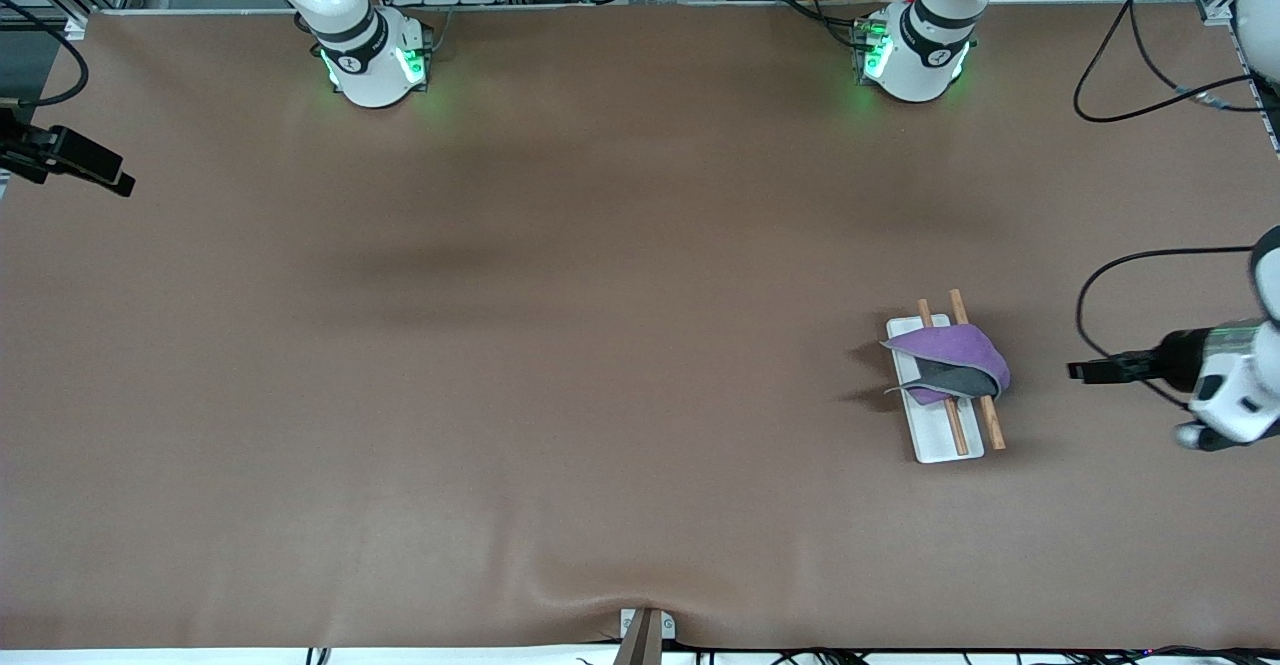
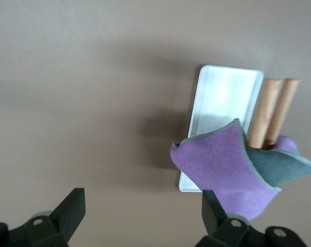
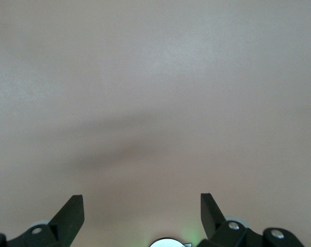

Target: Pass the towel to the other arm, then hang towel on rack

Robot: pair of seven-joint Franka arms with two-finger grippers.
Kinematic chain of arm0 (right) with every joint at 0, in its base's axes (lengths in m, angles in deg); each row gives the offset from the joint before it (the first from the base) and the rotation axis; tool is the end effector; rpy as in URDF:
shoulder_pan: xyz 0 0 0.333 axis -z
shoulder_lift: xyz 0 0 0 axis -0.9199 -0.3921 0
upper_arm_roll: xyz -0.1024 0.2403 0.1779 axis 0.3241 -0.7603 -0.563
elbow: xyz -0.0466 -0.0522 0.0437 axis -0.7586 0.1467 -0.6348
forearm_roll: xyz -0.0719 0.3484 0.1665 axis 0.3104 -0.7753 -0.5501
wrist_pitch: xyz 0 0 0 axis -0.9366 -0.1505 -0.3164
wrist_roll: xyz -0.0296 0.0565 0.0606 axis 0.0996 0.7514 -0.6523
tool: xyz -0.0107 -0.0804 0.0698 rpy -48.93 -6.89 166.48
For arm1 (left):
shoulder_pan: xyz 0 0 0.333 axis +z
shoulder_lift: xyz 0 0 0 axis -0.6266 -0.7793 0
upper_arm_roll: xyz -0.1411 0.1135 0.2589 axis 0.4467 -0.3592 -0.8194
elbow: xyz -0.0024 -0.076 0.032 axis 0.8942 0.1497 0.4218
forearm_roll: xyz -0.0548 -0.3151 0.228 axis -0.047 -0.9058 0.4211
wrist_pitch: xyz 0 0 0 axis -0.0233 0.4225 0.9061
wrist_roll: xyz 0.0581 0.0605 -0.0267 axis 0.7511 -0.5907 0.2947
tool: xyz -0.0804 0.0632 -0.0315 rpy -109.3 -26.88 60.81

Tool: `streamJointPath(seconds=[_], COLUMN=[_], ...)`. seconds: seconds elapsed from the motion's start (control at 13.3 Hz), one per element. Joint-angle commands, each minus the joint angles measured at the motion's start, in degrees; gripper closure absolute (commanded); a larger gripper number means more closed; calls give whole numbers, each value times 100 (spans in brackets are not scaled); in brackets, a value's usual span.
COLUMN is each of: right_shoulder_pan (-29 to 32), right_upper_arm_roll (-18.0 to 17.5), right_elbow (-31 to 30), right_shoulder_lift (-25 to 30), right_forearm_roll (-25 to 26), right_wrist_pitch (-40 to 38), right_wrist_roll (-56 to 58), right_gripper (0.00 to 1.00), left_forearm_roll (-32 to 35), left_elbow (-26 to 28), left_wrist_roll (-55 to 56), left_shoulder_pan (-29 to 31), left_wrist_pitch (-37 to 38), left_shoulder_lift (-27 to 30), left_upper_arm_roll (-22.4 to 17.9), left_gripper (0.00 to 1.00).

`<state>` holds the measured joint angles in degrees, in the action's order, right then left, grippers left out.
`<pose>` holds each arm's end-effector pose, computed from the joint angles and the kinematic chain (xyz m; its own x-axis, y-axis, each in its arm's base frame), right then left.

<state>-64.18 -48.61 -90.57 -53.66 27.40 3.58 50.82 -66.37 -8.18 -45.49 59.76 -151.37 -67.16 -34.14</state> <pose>0.5278 -0.0404 0.6398 0.9824 -0.1687 -0.0805 -0.1685 -0.9857 0.0099 0.6791 0.1191 0.3771 0.9666 0.1683 -0.1934 0.1973 -0.9700 0.1421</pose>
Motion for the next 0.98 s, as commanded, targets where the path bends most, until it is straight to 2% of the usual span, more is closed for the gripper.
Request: streamJointPath(seconds=[0.0,0.38,0.68,0.9], right_shoulder_pan=[-19,-19,-19,-19], right_upper_arm_roll=[10,1,10,10], right_elbow=[7,7,7,7], right_shoulder_lift=[12,12,12,12], right_forearm_roll=[34,34,34,34], right_wrist_pitch=[16,25,16,16], right_wrist_roll=[-75,-75,-84,-84], right_gripper=[0,0,0,0], left_forearm_roll=[44,61,324,334], left_elbow=[155,155,164,181], left_wrist_roll=[-82,-92,13,40], left_shoulder_pan=[5,-4,-48,-57], left_wrist_pitch=[56,521,1074,1216], left_shoulder_lift=[739,1688,2304,2664], left_upper_arm_roll=[72,353,581,626], left_gripper=[0,0,0,0])
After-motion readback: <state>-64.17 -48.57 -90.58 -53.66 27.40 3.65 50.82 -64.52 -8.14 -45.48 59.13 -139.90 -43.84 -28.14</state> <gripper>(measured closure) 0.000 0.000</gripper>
